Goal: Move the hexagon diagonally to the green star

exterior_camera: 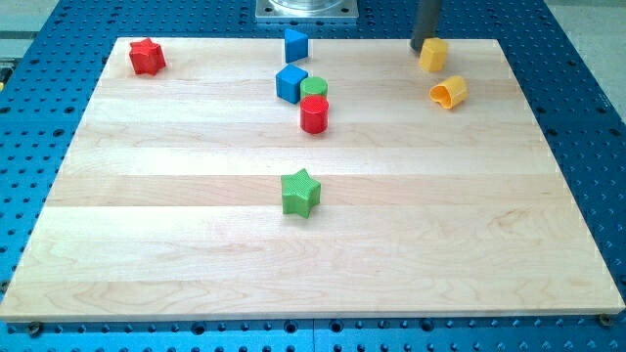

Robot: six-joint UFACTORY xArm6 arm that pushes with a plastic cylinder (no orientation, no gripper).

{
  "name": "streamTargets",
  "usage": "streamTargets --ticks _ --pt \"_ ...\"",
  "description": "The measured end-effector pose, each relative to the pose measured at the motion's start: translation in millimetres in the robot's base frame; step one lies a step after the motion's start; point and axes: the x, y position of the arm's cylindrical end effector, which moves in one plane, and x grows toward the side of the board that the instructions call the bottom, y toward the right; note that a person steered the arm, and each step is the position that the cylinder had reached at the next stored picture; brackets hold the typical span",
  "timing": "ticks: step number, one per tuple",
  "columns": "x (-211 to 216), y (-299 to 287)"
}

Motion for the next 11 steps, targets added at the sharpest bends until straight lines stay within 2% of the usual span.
streamTargets --ticks 1,2,3,5,6,7,8,9,10,11 --pt "8.4 -46.8" --pt "-13.8 -4.9" --pt "-13.3 47.4" --pt "124.2 -88.2" --pt "124.1 -58.3" --pt "110.1 -5.6" --pt "85.3 17.0" --pt "128.2 -8.7" --pt "113.1 31.1" --pt "83.1 36.4"
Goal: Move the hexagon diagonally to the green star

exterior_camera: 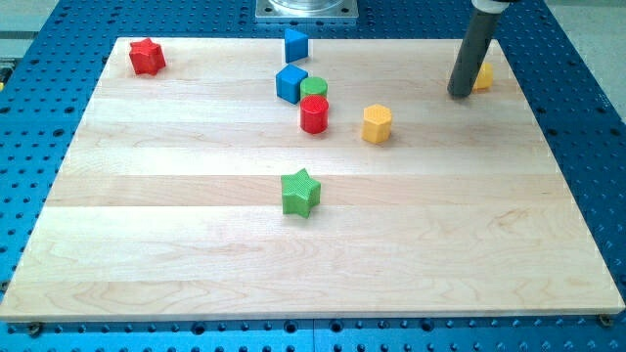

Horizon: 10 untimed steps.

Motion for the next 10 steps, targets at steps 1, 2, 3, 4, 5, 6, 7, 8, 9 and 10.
streamTargets --ticks 1,2,3,4,5,6,7,8,9,10 --pt "31.1 1.5" --pt "21.3 20.4" --pt "-8.3 45.8" --pt "-17.6 55.4" --pt "-46.9 45.2" --pt "-38.1 31.8" --pt "-13.7 16.3" --pt "-7.7 -4.3" --pt "-7.7 -4.0" --pt "-7.7 -3.7"
